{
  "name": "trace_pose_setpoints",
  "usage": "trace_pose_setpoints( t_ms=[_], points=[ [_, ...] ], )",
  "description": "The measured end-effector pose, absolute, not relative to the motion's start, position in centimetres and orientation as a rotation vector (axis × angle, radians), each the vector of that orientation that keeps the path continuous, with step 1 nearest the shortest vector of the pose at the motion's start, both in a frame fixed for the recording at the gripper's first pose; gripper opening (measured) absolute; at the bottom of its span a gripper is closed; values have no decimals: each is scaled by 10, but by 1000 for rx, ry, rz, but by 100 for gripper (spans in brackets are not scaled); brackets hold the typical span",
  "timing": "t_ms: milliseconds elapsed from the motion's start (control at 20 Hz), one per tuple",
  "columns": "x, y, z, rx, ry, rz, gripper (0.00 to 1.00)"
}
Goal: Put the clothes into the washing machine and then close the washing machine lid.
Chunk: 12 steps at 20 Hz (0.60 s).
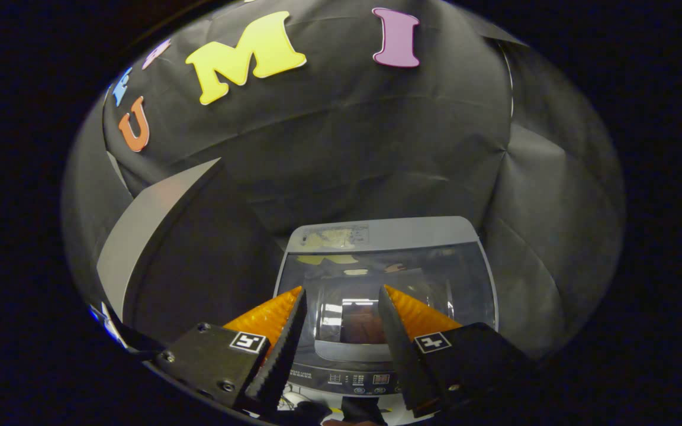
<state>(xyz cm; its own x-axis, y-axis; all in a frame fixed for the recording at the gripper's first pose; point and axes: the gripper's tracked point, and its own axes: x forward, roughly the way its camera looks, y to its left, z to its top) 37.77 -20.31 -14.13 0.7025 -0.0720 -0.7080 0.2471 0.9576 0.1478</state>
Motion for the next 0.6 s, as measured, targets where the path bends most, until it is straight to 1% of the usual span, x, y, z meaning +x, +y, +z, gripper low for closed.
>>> trace_pose_setpoints(
  t_ms=[300,600],
  points=[
    [332,-193,-119,217,718,-290,77],
    [285,-158,-101,183,666,-365,77]
  ],
)
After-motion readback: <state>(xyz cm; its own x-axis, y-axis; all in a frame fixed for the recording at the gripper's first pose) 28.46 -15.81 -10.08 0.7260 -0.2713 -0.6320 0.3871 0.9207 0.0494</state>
